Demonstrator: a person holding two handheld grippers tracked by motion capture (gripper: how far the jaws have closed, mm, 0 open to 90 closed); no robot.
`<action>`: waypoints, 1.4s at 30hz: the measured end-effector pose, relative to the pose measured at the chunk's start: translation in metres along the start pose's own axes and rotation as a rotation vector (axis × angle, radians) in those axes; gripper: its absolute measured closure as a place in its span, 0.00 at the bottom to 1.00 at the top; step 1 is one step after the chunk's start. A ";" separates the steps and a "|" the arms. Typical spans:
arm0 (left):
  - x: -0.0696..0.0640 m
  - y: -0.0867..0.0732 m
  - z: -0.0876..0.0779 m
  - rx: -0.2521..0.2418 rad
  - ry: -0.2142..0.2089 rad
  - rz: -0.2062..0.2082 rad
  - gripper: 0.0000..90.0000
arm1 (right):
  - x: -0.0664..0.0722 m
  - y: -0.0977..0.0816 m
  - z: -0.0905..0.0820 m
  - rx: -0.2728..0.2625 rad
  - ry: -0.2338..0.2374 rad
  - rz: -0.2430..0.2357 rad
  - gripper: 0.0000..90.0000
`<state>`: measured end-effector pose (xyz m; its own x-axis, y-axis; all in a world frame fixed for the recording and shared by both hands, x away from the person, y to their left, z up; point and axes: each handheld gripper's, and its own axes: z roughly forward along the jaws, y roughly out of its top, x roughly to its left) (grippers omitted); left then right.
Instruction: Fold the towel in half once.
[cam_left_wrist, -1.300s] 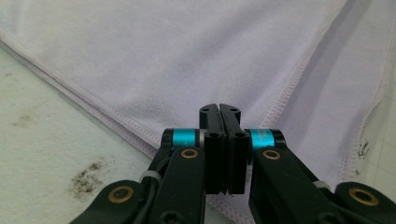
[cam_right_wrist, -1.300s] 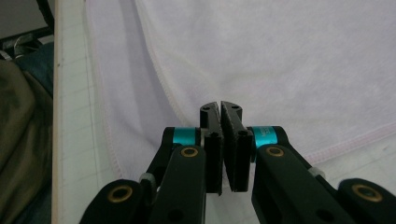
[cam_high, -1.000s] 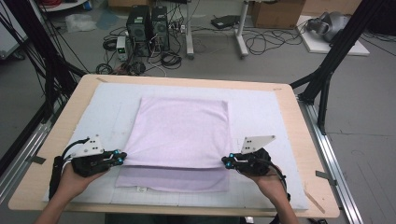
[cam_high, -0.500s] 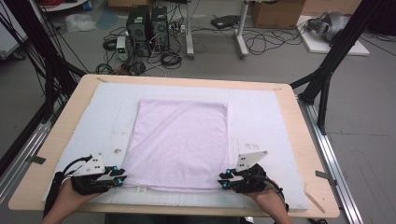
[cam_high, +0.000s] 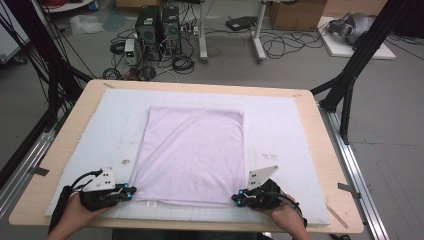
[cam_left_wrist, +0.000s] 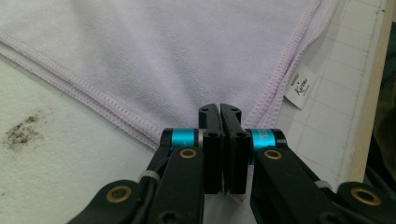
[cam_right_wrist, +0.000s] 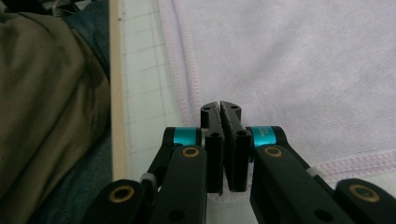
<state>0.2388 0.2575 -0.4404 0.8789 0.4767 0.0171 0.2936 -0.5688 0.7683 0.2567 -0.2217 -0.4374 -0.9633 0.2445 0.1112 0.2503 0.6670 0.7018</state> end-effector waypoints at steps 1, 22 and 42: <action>0.000 0.000 -0.002 -0.014 -0.002 -0.010 0.98 | 0.001 0.000 -0.003 -0.013 -0.005 -0.013 0.98; -0.005 -0.002 0.002 0.011 -0.001 0.009 0.93 | 0.003 -0.003 0.004 -0.018 0.005 -0.064 0.97; 0.009 0.011 -0.004 -0.061 0.012 -0.058 0.69 | -0.014 0.000 -0.019 -0.155 -0.010 0.059 0.59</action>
<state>0.2482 0.2577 -0.4293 0.8566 0.5155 -0.0209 0.3197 -0.4986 0.8057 0.2683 -0.2384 -0.4257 -0.9460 0.2877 0.1492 0.2879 0.5348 0.7944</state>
